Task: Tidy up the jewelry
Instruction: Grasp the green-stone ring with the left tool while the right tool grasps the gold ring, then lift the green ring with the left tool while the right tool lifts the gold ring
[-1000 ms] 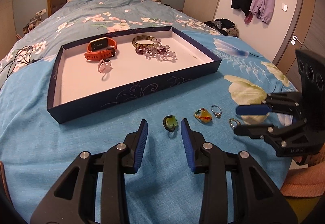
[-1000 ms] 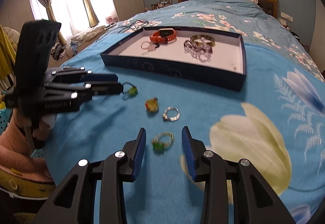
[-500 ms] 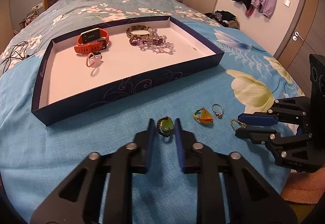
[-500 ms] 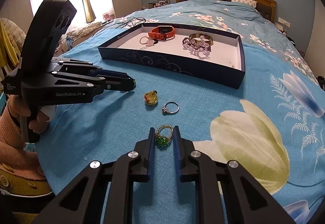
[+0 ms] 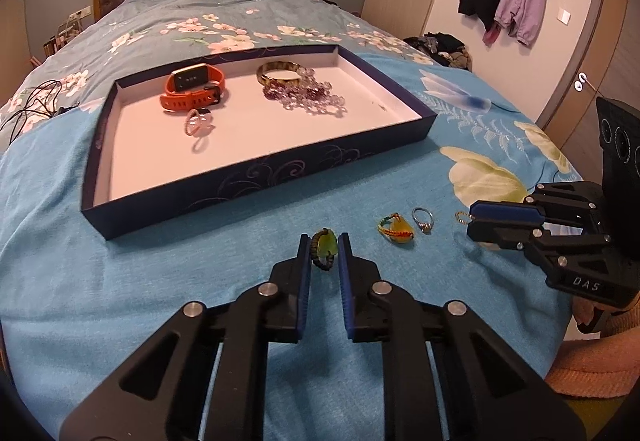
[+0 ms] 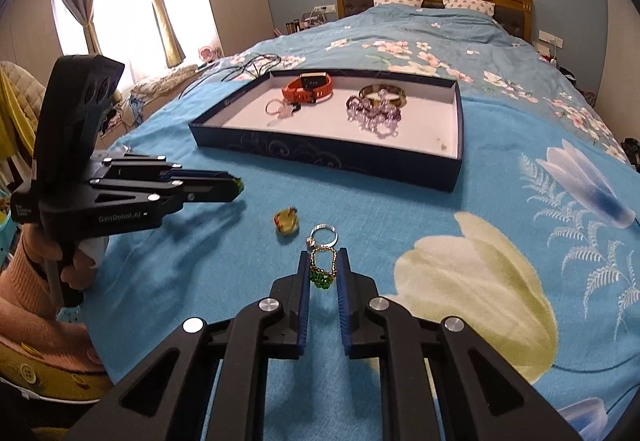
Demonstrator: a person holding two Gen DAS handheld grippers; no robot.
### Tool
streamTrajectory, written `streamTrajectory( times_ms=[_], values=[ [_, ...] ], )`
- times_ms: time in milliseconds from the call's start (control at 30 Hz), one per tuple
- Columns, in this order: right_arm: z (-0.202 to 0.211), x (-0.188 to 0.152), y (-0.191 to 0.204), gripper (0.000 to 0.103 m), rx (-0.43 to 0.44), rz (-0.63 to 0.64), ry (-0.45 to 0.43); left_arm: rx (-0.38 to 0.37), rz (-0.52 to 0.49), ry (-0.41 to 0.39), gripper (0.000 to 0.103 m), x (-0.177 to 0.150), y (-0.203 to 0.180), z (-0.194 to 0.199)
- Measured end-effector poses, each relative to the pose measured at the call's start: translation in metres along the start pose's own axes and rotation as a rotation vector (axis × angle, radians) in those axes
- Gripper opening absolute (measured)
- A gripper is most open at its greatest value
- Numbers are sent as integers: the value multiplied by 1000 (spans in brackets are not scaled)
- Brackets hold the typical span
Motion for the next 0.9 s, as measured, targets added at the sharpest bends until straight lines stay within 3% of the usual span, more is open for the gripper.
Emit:
streamTrajectory(
  times_ms=[900],
  values=[
    [2,46,-2,11,44,-7,-120,50,49,-145,14,19,19,47]
  ],
)
Point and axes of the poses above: each gripper's, at about its wrist camera, not at the fingertips, and z roughly against the way its jaws point, y to its left, x to its top, the point moved 2 cm from there along -z, roughly the way its jaws point, and after that the axes turned 3 degrees about x, right-handed, at the moved point
